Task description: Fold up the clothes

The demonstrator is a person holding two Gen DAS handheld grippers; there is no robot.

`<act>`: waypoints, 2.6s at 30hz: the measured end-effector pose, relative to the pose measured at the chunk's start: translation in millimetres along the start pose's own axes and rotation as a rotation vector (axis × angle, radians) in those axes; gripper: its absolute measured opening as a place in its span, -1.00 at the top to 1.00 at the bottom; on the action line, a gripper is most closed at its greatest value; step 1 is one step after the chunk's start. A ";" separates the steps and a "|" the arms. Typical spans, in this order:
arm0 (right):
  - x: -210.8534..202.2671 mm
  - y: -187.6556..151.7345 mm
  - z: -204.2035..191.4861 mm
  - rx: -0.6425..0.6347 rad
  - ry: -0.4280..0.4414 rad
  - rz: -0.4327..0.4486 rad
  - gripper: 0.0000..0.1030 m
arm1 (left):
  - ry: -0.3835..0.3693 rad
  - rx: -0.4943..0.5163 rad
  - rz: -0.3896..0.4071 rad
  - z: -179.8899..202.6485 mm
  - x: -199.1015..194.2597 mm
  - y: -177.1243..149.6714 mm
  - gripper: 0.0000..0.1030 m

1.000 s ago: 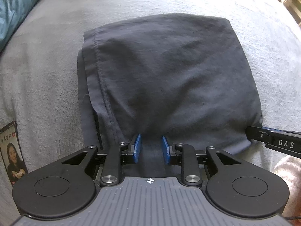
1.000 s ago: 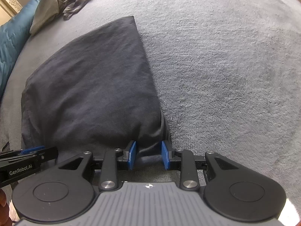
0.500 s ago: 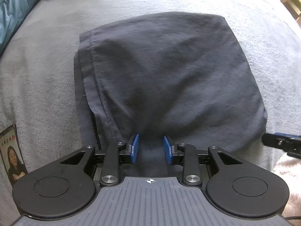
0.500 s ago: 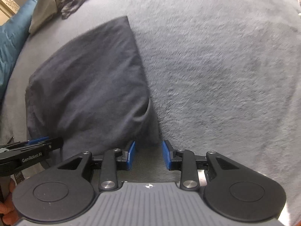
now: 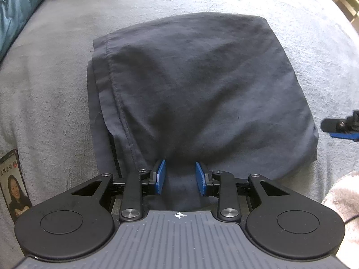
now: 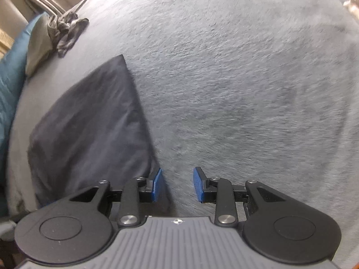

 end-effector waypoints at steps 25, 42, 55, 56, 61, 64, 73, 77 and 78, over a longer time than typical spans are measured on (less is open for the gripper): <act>12.9 2.8 23.5 0.116 0.075 -0.066 0.47 | -0.008 0.026 0.088 -10.9 -32.8 3.5 0.39; -1.4 0.6 63.0 0.216 0.134 -0.015 0.45 | -0.173 0.035 0.019 127.1 22.6 93.9 0.33; 17.6 4.6 84.2 0.271 0.196 -0.060 0.45 | -0.092 0.104 -0.011 145.9 53.3 73.9 0.47; 19.3 5.0 84.6 0.273 0.204 -0.064 0.45 | -0.098 0.102 -0.008 143.9 52.7 73.4 0.51; 24.7 7.2 86.2 0.298 0.236 -0.084 0.45 | -0.147 0.012 0.020 123.8 51.8 71.7 0.78; 27.0 8.3 83.8 0.310 0.255 -0.096 0.45 | -0.192 -0.095 0.028 105.1 50.4 70.4 0.92; 43.1 13.5 69.6 0.409 0.342 -0.154 0.45 | -0.326 -0.264 0.082 73.8 33.5 70.7 0.96; 55.3 20.2 56.0 0.420 0.357 -0.153 0.45 | -0.363 -0.278 0.130 67.9 18.0 70.0 0.96; 58.5 18.7 52.0 0.414 0.361 -0.168 0.45 | -0.369 -0.285 0.139 66.8 17.1 70.5 0.96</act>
Point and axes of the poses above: each gripper's, at about its wrist camera, not at the fingertips, and x roughly the way its jaws point, z to its right, y to its top, the point moved 4 cm from there along x, roughly the way its jaws point, and after that the axes turned 14 degrees about z, right-handed, at the moved point
